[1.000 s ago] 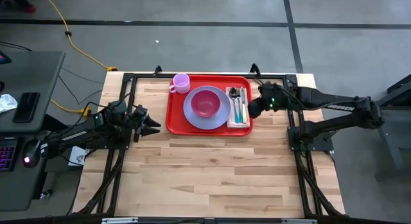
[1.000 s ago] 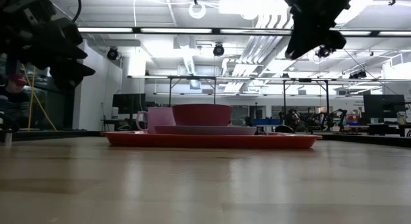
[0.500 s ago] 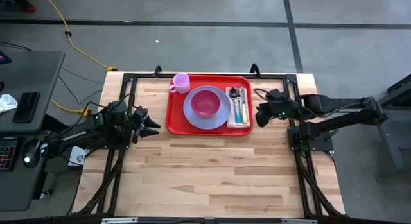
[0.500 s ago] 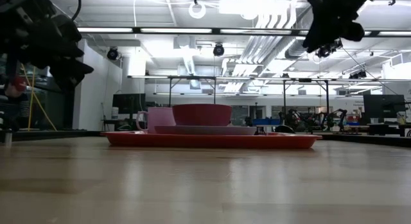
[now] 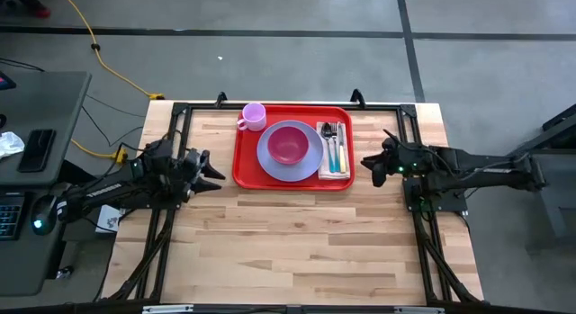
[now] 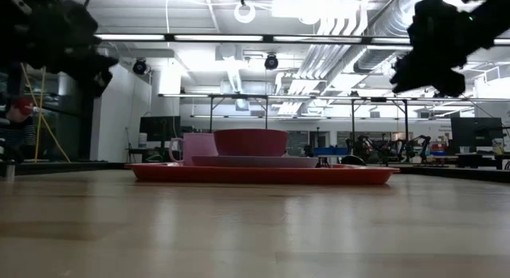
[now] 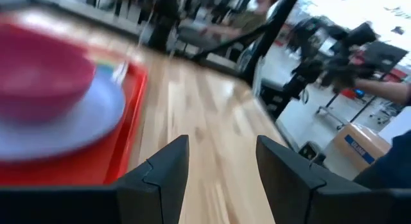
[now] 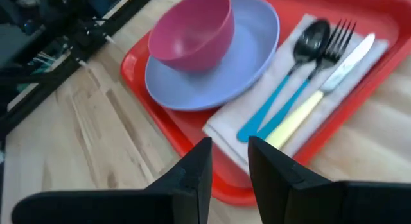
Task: Set up tray
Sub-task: Return to Home Position
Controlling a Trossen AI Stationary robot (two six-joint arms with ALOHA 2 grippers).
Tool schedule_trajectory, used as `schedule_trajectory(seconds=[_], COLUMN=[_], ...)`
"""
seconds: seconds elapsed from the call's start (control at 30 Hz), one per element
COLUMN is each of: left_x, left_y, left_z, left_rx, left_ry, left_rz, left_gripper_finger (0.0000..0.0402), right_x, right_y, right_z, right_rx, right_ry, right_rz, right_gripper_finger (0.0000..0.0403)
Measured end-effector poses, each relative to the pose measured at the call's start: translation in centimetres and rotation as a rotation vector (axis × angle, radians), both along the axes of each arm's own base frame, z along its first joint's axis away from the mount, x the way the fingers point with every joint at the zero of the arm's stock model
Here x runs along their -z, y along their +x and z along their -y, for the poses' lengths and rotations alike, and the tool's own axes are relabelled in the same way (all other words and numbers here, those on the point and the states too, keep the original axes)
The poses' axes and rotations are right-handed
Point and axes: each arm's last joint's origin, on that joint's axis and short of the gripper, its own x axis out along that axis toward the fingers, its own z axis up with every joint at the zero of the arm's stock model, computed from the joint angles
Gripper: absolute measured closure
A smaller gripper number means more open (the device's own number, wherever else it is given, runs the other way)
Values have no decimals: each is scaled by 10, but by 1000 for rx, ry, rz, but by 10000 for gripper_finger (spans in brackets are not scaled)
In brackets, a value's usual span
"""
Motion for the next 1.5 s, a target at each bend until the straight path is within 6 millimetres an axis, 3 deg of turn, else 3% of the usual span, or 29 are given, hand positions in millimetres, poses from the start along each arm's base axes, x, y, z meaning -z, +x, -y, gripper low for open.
schedule_trajectory(seconds=[0.13,0.5,0.97,1.5], left_x=[-9,-15,-21,11], left_y=[1,1,1,-2], left_z=[0,-2,-3,-12], left_rx=[5,-57,-91,-437], left_ry=[49,13,124,106], left_rz=[92,139,218,-138], left_gripper_finger=[190,190,190,190], right_x=[15,31,56,60], right_y=[-12,-39,-42,-42], right_z=[-1,-3,-3,0], right_rx=[-20,-12,-26,70], right_ry=[22,-24,-22,-101], right_rz=[37,246,265,234], right_gripper_finger=[324,324,324,324])
